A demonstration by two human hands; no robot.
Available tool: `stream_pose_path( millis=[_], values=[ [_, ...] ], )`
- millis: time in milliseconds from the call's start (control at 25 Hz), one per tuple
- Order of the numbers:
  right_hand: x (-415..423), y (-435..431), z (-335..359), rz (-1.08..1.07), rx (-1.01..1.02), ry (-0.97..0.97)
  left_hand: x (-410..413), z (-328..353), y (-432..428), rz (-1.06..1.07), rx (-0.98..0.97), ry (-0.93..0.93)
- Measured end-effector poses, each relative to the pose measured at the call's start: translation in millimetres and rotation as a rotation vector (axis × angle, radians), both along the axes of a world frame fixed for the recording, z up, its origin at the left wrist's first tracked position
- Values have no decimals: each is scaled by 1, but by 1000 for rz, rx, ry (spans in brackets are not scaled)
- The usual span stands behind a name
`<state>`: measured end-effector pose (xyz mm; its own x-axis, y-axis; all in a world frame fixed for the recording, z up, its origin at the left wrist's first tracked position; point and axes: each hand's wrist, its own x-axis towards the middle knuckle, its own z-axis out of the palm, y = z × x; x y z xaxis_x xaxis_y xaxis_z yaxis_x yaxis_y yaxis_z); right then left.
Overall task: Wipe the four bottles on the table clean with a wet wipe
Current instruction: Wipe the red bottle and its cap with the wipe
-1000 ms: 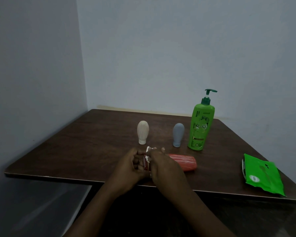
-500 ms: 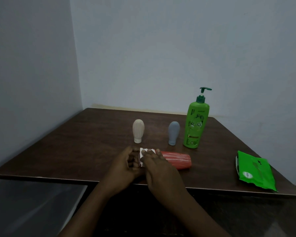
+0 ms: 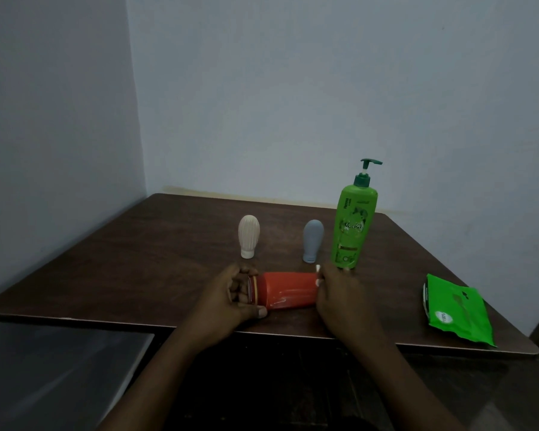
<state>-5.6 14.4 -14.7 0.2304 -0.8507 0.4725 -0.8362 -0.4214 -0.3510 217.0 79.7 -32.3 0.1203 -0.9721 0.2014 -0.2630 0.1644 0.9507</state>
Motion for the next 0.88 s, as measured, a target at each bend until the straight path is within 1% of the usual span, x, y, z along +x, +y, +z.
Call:
stream_pose_path(
  millis=[200, 280, 400, 560, 640, 760, 880],
  values=[
    [56, 35, -4, 276, -66, 145, 3, -1, -1, 13, 3, 8],
    [60, 36, -3, 340, -95, 137, 2, 1, -2, 22, -10, 11],
    [42, 20, 3, 291, -45, 109, -1, 5, -2, 7, 23, -12],
    [-4, -7, 4, 76, -35, 104, -2, 4, -2, 5, 17, -48],
    [-22, -14, 0, 10, -6, 82, -1, 4, -1, 5, 12, -55],
    [-25, -15, -2, 1, -4, 43, 1, 3, -1, -1, 18, -52],
    [3, -5, -10, 62, -84, 78, 2, 2, -1, -1, 20, -43]
  ],
)
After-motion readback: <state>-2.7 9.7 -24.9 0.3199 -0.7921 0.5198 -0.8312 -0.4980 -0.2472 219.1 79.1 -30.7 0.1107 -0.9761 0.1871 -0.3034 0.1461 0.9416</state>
